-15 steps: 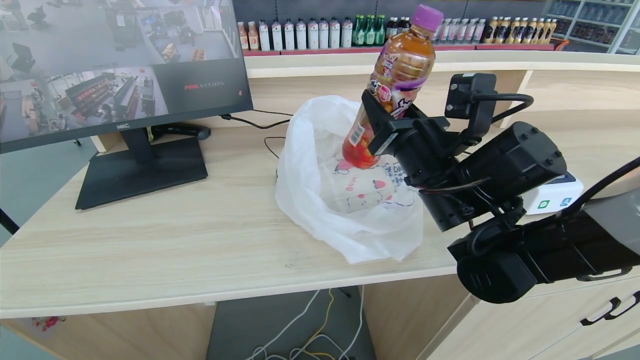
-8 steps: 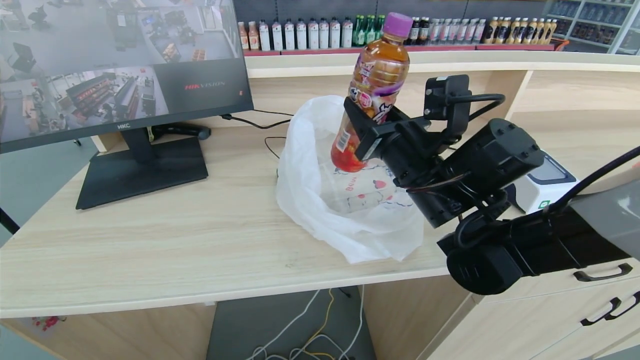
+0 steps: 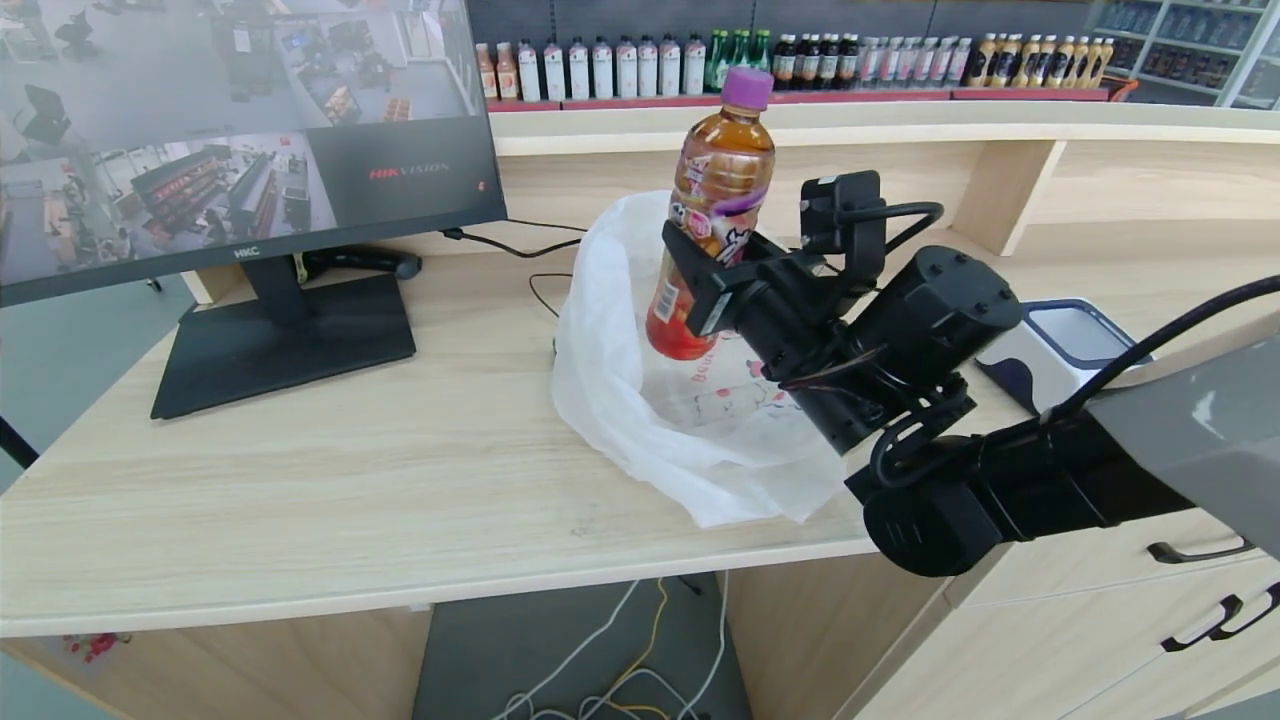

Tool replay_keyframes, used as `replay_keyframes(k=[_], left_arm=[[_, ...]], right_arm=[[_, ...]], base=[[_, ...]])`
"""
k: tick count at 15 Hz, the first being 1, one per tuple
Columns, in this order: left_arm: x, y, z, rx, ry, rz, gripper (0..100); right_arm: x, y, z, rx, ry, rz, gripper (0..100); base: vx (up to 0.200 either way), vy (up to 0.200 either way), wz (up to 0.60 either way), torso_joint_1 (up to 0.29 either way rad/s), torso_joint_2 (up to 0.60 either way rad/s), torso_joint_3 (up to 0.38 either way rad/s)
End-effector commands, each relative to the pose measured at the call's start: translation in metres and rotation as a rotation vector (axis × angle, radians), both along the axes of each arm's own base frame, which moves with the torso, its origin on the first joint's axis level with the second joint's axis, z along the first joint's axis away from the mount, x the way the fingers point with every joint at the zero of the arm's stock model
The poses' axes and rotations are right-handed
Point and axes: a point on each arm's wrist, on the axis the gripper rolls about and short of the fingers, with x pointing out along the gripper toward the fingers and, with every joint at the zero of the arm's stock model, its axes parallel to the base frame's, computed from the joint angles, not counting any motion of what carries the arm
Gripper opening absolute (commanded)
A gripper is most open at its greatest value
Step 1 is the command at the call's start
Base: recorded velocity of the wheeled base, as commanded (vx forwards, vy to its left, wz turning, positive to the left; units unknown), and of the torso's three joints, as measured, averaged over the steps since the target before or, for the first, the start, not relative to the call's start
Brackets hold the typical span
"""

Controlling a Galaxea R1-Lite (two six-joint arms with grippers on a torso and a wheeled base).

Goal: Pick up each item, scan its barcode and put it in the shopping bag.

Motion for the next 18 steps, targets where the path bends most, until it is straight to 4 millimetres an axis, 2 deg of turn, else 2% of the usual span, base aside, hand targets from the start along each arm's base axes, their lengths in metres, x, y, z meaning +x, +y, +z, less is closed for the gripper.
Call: replay_keyframes(k=[1,3,9,14,18], left_arm=[[0.0,0.0,0.0,0.0,0.0,0.0,100],[0.0,0.0,0.0,-0.002,0.0,0.0,100],[0.0,0.0,0.0,-0.002,0.0,0.0,100],[0.0,0.0,0.0,-0.002,0.0,0.002,100],[0.0,0.0,0.0,-0.002,0.0,0.002,100]], right_arm=[[0.01,0.003,-0.015,-0.02,0.027,-0.006,0],[0.017,0.004,-0.02,-0.027,0.024,-0.001,0],[0.018,0.004,-0.023,-0.034,0.038,-0.001,0],[0.027,0.007,-0.045,-0.051,0.065,-0.01,0],[0.03,0.008,-0.052,-0.049,0.068,-0.01,0]], base=[[0.0,0.0,0.0,0.0,0.0,0.0],[0.0,0.0,0.0,0.0,0.0,0.0],[0.0,0.0,0.0,0.0,0.0,0.0],[0.0,0.0,0.0,0.0,0.0,0.0],[0.0,0.0,0.0,0.0,0.0,0.0]])
